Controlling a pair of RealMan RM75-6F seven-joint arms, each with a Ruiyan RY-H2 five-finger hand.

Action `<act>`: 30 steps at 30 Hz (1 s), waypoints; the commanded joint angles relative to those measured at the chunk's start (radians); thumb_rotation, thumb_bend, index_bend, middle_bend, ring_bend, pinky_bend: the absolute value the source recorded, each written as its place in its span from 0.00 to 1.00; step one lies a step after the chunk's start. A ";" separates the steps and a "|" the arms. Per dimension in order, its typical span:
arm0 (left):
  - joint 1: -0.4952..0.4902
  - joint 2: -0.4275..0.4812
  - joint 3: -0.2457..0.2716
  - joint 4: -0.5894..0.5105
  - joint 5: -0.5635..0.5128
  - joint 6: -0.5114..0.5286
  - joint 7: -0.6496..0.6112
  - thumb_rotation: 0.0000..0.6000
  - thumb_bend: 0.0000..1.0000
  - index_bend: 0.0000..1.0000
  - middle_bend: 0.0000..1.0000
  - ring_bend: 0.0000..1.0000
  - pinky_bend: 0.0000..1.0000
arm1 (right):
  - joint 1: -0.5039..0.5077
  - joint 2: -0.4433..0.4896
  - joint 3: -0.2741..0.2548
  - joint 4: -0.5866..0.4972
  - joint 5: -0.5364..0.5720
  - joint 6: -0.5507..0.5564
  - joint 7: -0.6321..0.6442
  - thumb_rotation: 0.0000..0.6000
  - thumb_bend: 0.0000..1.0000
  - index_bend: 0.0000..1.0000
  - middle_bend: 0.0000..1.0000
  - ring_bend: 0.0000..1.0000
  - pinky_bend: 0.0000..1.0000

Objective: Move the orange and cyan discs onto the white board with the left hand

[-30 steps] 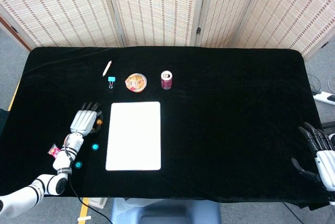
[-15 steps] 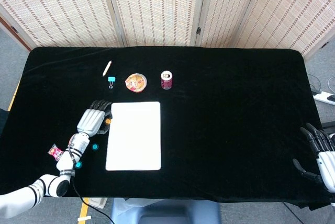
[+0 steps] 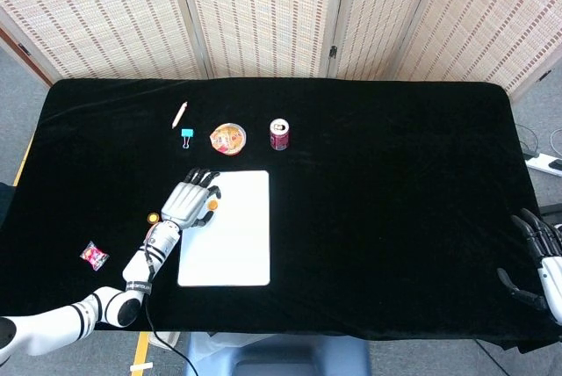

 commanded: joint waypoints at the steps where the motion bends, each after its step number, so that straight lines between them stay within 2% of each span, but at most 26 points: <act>1: 0.000 0.011 0.003 -0.026 -0.017 0.008 0.022 1.00 0.44 0.21 0.13 0.00 0.00 | -0.001 0.000 0.001 0.002 0.000 0.001 0.002 1.00 0.39 0.00 0.00 0.00 0.00; 5: 0.021 0.038 0.012 -0.045 -0.007 0.045 0.017 1.00 0.44 0.28 0.13 0.00 0.00 | 0.001 -0.001 0.001 0.002 -0.004 0.002 0.003 1.00 0.39 0.00 0.00 0.00 0.00; 12: 0.091 0.108 0.060 -0.045 0.032 0.106 -0.036 1.00 0.44 0.40 0.13 0.00 0.00 | 0.010 -0.002 0.002 -0.007 -0.016 -0.004 -0.009 1.00 0.39 0.00 0.00 0.00 0.00; 20: 0.160 0.125 0.112 0.005 0.053 0.127 -0.108 1.00 0.45 0.42 0.13 0.00 0.00 | 0.024 -0.001 0.003 -0.021 -0.029 -0.015 -0.026 1.00 0.39 0.00 0.00 0.00 0.00; 30: 0.181 0.095 0.119 0.077 0.052 0.105 -0.142 1.00 0.45 0.42 0.13 0.00 0.00 | 0.025 0.004 0.001 -0.032 -0.032 -0.012 -0.033 1.00 0.39 0.00 0.00 0.00 0.00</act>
